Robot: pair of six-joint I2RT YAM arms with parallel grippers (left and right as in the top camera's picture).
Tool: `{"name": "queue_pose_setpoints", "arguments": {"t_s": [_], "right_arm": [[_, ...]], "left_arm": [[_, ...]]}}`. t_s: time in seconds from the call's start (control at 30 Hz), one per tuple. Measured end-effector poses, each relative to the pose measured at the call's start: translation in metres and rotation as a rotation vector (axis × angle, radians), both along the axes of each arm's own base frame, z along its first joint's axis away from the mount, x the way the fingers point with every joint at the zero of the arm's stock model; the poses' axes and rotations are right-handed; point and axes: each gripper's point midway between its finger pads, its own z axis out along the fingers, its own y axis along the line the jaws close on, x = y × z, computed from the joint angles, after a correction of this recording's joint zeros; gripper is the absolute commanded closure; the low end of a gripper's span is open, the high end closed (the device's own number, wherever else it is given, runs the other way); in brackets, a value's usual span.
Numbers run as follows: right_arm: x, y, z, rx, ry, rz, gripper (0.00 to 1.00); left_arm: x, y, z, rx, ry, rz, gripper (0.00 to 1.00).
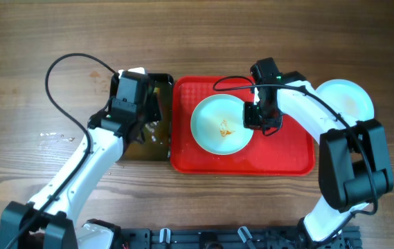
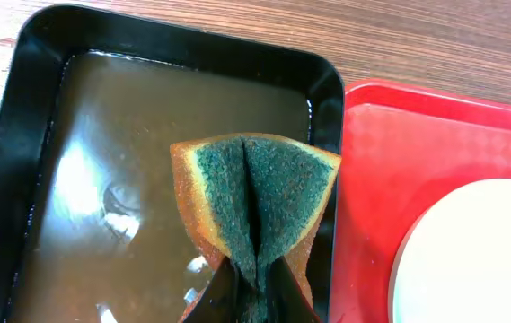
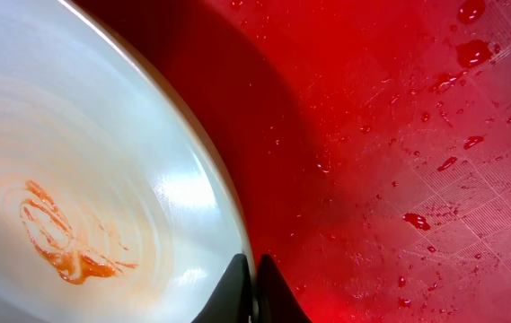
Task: Clean dirty plates on tray and stack at the side
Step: 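Lift the sponge from the water with the left gripper toward the plate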
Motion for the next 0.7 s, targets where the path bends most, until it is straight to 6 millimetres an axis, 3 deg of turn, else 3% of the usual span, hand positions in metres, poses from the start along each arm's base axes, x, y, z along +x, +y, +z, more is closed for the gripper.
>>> {"name": "queue_pose_setpoints", "arguments": {"t_s": [0.5, 0.6, 0.7], "right_arm": [[0.000, 0.000, 0.000, 0.000, 0.000, 0.000, 0.96], [0.000, 0.000, 0.000, 0.000, 0.000, 0.000, 0.96], [0.000, 0.000, 0.000, -0.001, 0.001, 0.000, 0.96]], "left_arm": [[0.000, -0.002, 0.000, -0.020, 0.004, 0.010, 0.96], [0.000, -0.020, 0.004, -0.144, 0.012, 0.002, 0.96], [-0.001, -0.053, 0.006, -0.313, 0.046, -0.051, 0.96]]}}
